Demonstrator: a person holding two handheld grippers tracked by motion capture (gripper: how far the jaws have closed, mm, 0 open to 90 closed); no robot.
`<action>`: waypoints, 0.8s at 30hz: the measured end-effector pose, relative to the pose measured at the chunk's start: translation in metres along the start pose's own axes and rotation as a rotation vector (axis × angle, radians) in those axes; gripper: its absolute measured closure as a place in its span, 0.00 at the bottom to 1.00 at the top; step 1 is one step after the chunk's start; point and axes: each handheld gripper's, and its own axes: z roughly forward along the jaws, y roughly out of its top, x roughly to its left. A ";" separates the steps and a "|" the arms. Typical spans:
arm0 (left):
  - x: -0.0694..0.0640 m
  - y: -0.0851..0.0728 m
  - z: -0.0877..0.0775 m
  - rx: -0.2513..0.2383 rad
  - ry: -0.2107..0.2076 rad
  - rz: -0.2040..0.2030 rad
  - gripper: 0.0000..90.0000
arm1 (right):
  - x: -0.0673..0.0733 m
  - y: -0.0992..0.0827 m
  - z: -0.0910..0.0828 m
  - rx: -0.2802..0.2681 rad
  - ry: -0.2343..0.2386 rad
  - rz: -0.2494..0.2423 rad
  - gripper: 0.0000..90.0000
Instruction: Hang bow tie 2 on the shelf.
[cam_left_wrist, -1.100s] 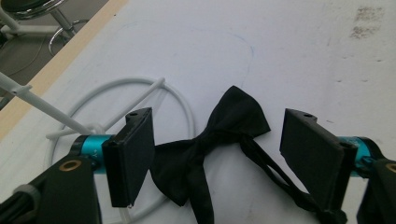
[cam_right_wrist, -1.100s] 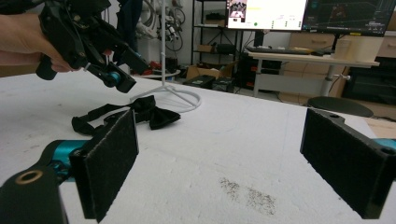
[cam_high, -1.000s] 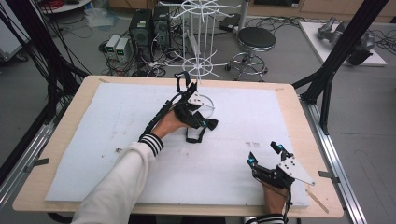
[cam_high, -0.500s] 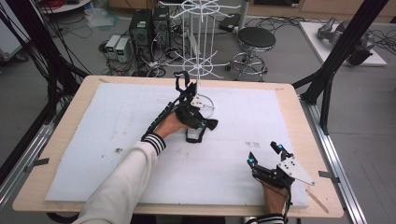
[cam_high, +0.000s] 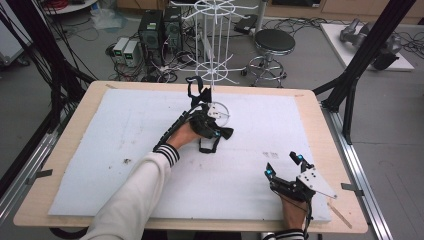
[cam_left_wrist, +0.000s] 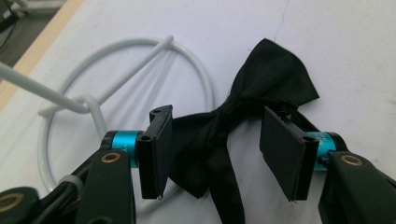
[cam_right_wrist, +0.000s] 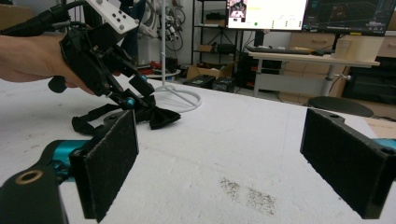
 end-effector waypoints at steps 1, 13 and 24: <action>0.000 0.000 0.000 -0.002 -0.002 0.005 0.52 | 0.000 0.000 0.000 0.000 0.000 0.000 0.12; -0.006 0.002 0.007 0.042 0.023 -0.025 0.69 | -0.001 0.000 0.000 -0.004 0.000 -0.004 0.12; -0.010 0.005 0.006 0.070 0.049 -0.023 0.92 | 0.000 0.000 0.000 -0.001 0.001 0.000 0.12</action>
